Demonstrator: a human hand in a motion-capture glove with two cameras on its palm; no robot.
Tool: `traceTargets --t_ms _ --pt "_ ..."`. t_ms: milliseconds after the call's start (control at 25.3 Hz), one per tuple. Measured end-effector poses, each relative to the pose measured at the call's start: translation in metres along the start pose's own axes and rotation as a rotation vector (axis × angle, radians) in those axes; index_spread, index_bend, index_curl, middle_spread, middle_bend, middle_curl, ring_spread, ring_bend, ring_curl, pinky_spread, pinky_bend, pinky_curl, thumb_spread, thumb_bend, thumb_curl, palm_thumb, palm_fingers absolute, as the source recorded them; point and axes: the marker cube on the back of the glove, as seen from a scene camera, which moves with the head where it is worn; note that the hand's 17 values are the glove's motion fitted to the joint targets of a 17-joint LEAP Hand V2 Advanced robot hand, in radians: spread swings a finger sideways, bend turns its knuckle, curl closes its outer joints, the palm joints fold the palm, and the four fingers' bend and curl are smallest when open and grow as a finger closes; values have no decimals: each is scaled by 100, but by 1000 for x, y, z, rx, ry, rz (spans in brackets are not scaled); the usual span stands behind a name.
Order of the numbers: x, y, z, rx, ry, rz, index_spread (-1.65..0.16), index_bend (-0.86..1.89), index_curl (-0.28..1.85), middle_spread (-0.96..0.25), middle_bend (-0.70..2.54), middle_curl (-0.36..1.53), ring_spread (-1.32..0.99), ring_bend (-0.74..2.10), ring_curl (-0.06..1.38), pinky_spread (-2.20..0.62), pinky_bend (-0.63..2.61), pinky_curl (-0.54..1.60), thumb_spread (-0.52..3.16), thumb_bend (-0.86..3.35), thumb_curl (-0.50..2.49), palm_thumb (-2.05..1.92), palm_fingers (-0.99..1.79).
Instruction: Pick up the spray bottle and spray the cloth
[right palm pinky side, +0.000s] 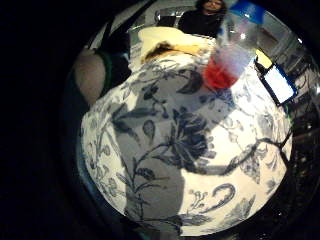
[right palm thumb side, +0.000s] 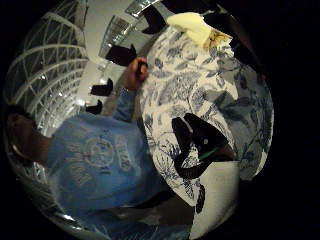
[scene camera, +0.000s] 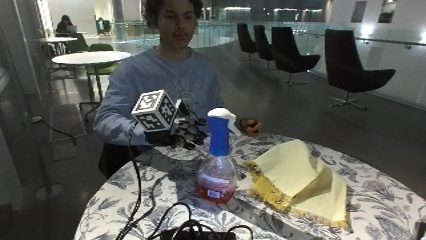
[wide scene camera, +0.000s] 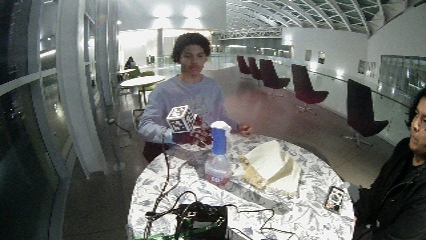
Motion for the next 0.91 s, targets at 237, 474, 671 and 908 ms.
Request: traceTargets --t_ms 237,474,671,908 --pt "47 -25 -46 190 -231 166 -36 1 15 -7 39 33 -5 56 34 16 31 29 101 16 25 63 74" --pt "88 -57 -59 342 -416 366 -36 4 13 -7 40 35 -7 58 36 14 34 32 98 9 26 63 75" --pt "111 -96 -38 349 -448 441 -36 7 14 -6 39 36 -6 54 36 15 38 34 96 4 26 63 67" --pt "119 -132 -19 420 -434 458 -36 3 11 -6 38 37 -5 60 37 13 42 35 94 1 28 67 74"
